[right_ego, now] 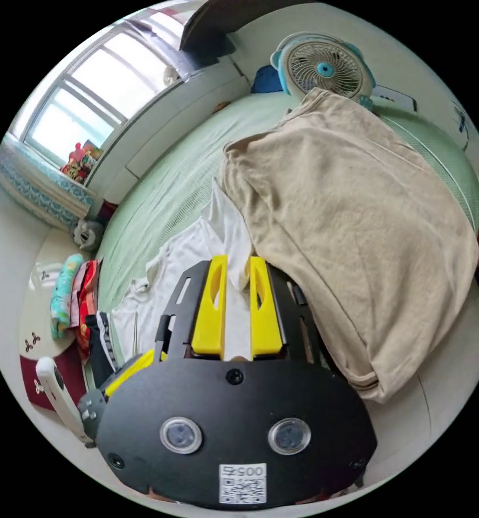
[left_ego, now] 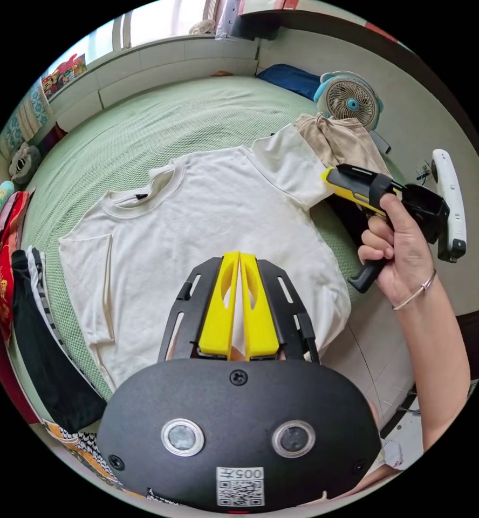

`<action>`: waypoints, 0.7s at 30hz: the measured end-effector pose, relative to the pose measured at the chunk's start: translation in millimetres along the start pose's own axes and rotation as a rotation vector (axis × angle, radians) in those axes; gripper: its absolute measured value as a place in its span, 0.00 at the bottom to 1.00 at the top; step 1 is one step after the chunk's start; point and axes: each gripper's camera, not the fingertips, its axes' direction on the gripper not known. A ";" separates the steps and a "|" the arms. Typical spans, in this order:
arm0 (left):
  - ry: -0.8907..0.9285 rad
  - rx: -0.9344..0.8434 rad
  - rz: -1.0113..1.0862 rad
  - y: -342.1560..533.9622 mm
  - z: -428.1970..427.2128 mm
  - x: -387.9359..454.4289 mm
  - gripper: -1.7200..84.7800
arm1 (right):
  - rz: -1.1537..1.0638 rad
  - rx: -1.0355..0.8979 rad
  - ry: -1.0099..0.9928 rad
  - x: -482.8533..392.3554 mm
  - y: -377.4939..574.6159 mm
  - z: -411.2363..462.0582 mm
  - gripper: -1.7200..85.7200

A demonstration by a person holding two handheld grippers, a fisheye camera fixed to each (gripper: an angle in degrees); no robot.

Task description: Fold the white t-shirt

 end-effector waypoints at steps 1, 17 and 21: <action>0.011 0.004 -0.006 -0.1 -1.1 -3.0 0.01 | 0.039 0.038 0.033 -4.0 -3.6 -3.3 0.03; 0.074 -0.008 -0.066 7.3 -6.8 -32.8 0.01 | -0.714 -0.290 0.223 -115.2 49.3 71.7 0.09; 0.090 -0.005 -0.083 10.2 -10.4 -45.6 0.01 | -0.665 -0.238 0.175 -106.7 33.0 59.3 0.10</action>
